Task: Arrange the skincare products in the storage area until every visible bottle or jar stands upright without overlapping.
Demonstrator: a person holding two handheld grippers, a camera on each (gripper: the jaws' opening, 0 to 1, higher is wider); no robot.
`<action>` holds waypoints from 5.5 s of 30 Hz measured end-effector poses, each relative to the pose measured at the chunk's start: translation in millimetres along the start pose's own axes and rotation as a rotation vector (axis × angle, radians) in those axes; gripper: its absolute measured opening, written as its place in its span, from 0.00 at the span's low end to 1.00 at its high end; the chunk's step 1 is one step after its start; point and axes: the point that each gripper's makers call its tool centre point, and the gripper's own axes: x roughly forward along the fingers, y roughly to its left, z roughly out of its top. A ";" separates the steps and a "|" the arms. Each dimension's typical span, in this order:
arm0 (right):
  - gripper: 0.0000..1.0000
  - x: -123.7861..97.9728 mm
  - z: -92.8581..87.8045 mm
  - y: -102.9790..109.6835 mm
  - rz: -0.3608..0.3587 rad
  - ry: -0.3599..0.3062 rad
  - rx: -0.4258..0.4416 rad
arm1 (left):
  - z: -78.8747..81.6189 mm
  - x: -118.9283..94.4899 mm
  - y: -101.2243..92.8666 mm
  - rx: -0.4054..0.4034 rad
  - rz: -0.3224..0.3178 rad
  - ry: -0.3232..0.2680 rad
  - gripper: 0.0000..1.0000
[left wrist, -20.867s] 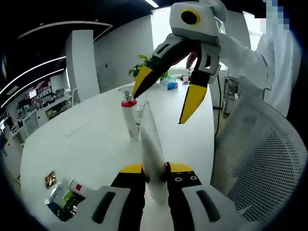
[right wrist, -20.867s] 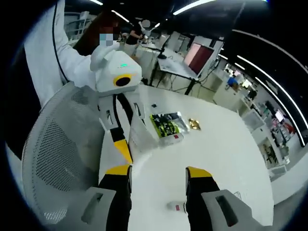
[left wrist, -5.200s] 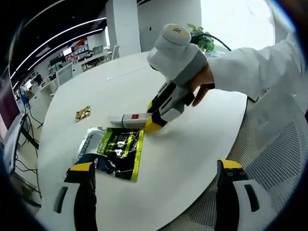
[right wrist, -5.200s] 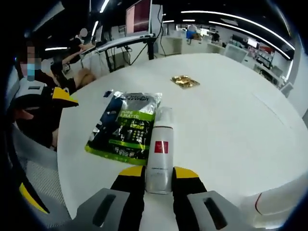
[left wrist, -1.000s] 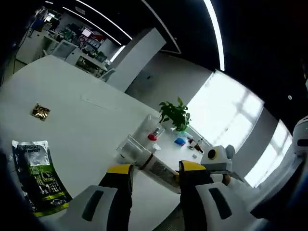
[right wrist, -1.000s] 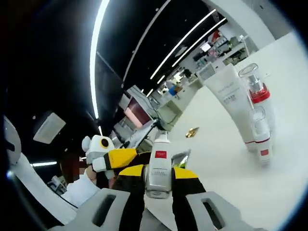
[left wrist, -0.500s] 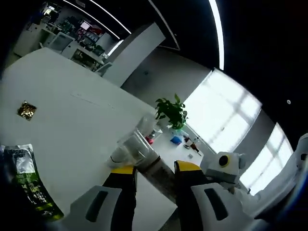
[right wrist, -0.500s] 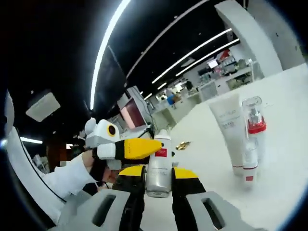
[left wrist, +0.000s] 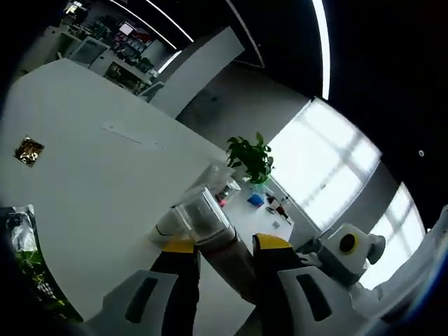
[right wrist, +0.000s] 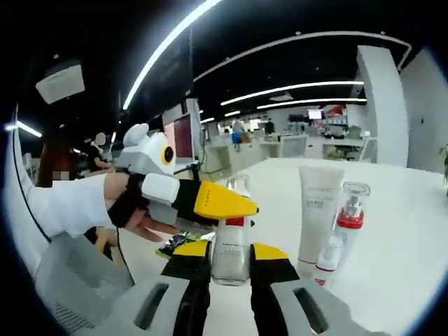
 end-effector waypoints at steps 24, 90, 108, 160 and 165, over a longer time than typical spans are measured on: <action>0.14 7.9 -31.2 -19.3 -0.074 0.149 -0.173 | -10.8 12.4 -2.0 0.199 -0.024 -0.030 0.19; 0.16 -0.7 1.7 -24.9 -0.039 -0.042 0.150 | -80.8 20.5 -44.6 0.851 -0.207 0.204 0.18; 0.15 -7.9 10.5 -41.8 -0.123 -0.068 0.090 | -83.1 26.1 -36.4 0.876 -0.158 0.197 0.19; 0.16 -2.7 -13.7 -46.7 -0.144 0.032 0.112 | -92.8 38.4 2.1 0.906 -0.024 0.245 0.16; 0.15 -3.8 -13.4 -49.8 -0.149 0.028 0.128 | -92.1 39.0 -0.5 0.902 -0.026 0.235 0.16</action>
